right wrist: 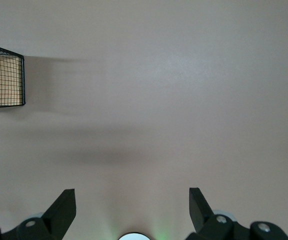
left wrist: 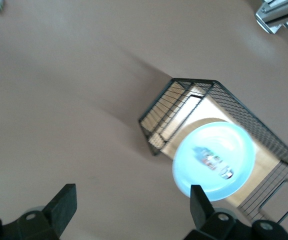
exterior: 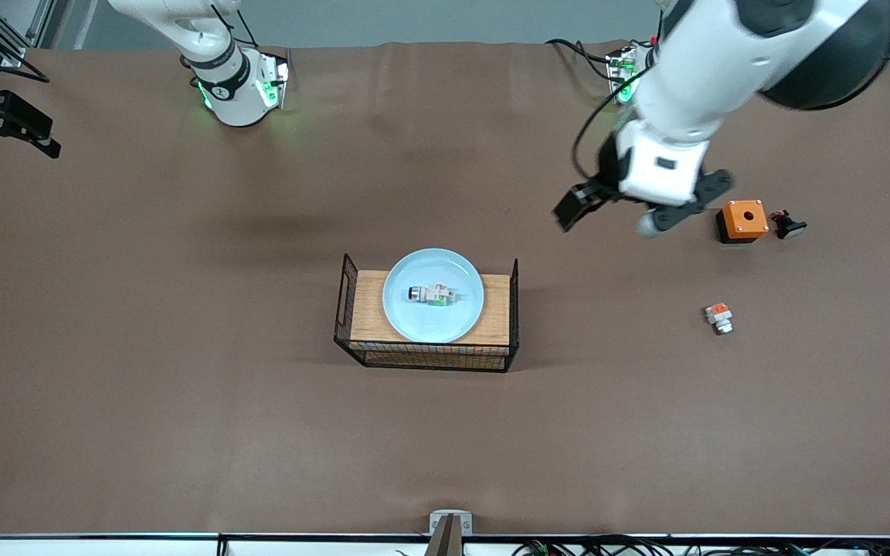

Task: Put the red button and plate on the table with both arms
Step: 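Lower the left gripper onto the red-capped button on the plate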

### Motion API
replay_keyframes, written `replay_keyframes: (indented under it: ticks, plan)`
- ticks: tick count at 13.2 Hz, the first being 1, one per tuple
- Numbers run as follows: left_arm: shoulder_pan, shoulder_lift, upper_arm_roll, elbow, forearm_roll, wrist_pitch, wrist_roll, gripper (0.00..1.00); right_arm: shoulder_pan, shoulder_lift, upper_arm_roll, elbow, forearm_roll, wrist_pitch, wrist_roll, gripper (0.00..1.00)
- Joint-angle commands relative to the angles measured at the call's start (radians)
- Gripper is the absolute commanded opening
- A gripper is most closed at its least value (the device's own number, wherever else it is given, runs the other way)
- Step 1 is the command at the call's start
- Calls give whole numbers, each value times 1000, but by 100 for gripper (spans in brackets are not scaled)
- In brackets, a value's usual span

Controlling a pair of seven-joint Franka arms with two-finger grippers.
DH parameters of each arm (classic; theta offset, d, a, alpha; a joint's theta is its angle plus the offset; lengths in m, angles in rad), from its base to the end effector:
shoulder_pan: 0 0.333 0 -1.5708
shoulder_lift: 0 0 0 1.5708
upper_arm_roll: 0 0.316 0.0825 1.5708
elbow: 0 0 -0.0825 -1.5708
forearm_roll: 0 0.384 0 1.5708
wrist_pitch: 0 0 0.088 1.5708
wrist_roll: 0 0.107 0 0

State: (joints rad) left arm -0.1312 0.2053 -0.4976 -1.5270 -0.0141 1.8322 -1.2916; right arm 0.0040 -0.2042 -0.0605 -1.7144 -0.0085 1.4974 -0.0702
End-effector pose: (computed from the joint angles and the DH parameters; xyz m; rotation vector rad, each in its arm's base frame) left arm 0.5253 -0.3489 0.5620 2.8054 0.9932 -0.0287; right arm 0.4807 -0.0315 0.6564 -3.1368 -0.0227 0.0202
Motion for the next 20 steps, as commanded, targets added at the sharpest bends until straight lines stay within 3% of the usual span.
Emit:
replay_keyframes:
  ticks: [1,4,8,13,20]
  plan:
    - [-108,138,-3,89,94,64,-303,100,-7,-12,4,19,-7,-3,1,100]
    - [-166,294,-1,201,95,135,-504,100,-9,21,2,27,-13,0,7,100]
    - [-197,381,4,208,94,309,-690,100,-2,153,2,74,-36,3,0,100]
    - [-232,445,25,221,92,321,-994,100,-16,248,2,98,-53,9,-2,100]
    - [-281,533,44,265,88,318,-1083,100,-10,305,-1,113,-116,6,1,100]
